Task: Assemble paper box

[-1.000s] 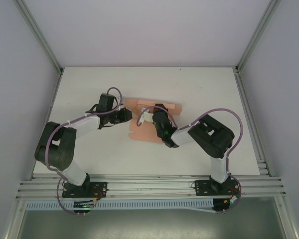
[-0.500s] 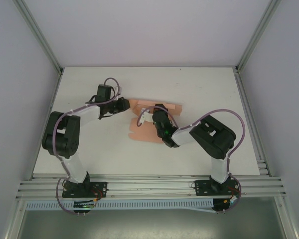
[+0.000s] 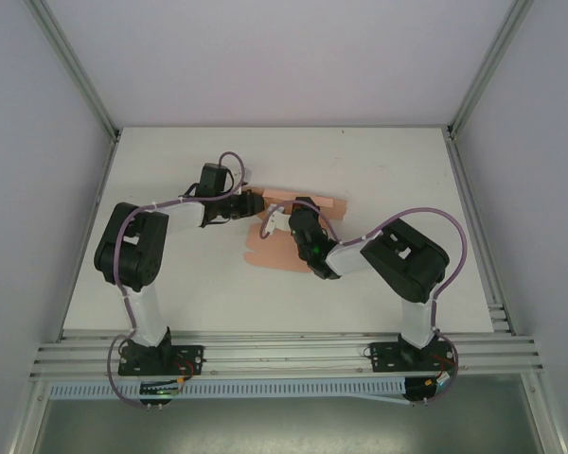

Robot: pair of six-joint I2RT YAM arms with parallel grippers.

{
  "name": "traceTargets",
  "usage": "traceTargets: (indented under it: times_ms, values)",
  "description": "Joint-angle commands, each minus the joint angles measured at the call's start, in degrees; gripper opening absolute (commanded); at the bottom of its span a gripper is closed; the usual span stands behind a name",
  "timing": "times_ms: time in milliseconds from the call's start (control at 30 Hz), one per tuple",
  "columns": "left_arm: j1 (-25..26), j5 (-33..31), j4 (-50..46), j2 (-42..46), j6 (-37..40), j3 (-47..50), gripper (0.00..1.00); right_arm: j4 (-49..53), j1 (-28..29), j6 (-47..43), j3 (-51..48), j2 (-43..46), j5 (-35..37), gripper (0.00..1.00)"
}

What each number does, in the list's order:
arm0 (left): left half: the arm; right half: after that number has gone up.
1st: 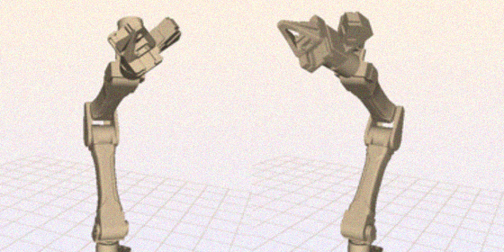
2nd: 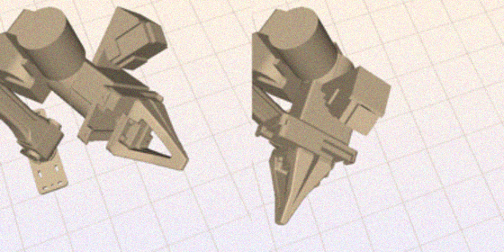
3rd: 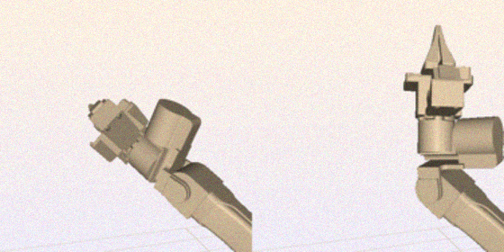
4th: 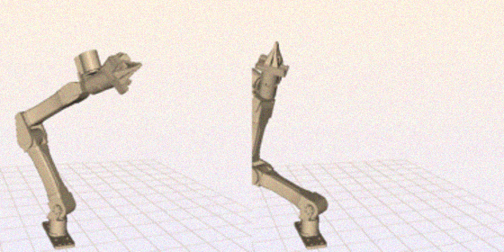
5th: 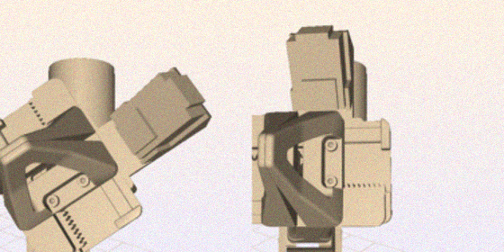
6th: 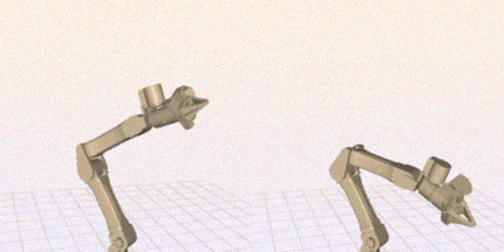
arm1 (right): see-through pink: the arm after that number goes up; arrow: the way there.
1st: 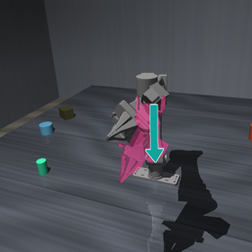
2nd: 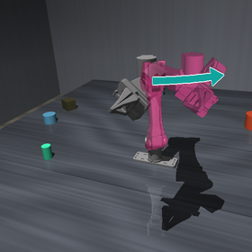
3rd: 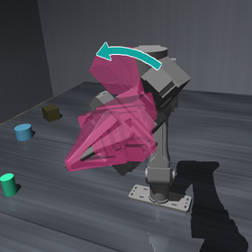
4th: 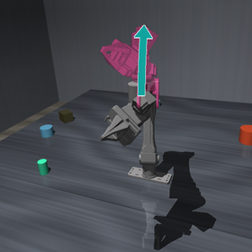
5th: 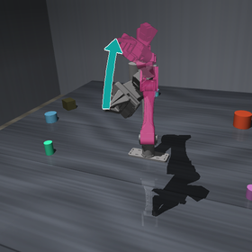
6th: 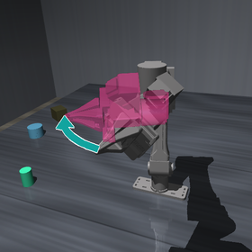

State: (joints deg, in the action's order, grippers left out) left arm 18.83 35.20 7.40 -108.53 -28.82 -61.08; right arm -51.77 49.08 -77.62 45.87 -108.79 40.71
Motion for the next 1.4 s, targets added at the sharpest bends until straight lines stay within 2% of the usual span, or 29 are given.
traceTargets:
  times_ms: [0,67,100,167,233,267,333,433,533,633,967,1067,1100,1233,1367]
  values:
    - [0.25,-10.79,-7.66,4.76,3.21,-0.97,0.25,4.6,0.52,1.43,0.14,0.16,-1.62,0.0]
    - [-0.62,-14.29,-11.83,6.71,6.47,-2.03,0.36,4.48,0.51,1.03,-0.04,0.25,-1.51,0.0]
    - [-1.4,-13.95,-13.92,7.63,9.99,-3.02,0.48,4.55,0.42,0.77,0.01,0.38,-1.52,0.0]
    - [-3.67,-9.28,-18.59,8.55,19.71,-6.33,0.63,5.19,0.32,0.65,-0.11,0.64,-1.65,0.0]
    - [-6.17,-10.13,-21.87,8.59,25.58,-9.79,0.65,5.8,0.19,0.89,-0.34,0.95,-1.99,0.0]
    - [-7.75,-8.84,-23.46,7.95,28.5,-11.91,0.7,5.91,0.21,1.03,-0.36,1.1,-1.96,0.0]
    - [-9.97,-4.7,-27.78,5.6,35.93,-16.88,0.75,6.32,0.12,1.16,-0.3,1.34,-2.15,0.0]
    - [-10.13,2.18,-32.81,2.32,50.91,-21.03,0.82,6.82,0.05,1.18,-0.17,1.65,-2.19,0.0]
    - [-10.13,1.7,-38.34,-1.11,58.56,-25.96,0.77,7.44,-0.1,1.29,-0.17,2.09,-2.1,0.0]
    - [-10.13,5.28,-45.7,-4.47,62.42,-31.28,0.75,8.41,-0.35,1.62,-0.05,2.53,-2.0,0.0]
    - [-9.78,10.94,-48.35,-8.11,63.62,-32.14,0.72,9.78,-0.41,2.0,0.36,2.68,-1.55,0.0]
    - [-9.54,7.08,-47.12,-9.44,62.37,-32.54,0.64,10.08,-0.42,2.13,0.66,2.71,-1.59,0.0]
    - [-9.43,6.06,-47.26,-10.08,61.82,-33.2,0.58,10.23,-0.43,2.28,0.74,2.78,-1.66,0.0]
    - [-9.07,5.35,-46.06,-10.32,61.34,-32.55,0.44,10.54,-0.4,2.92,1.03,2.75,-1.62,0.0]
    - [-8.51,5.22,-45.35,-9.22,62.13,-31.05,0.36,10.85,-0.41,2.92,1.21,2.86,-1.64,0.0]
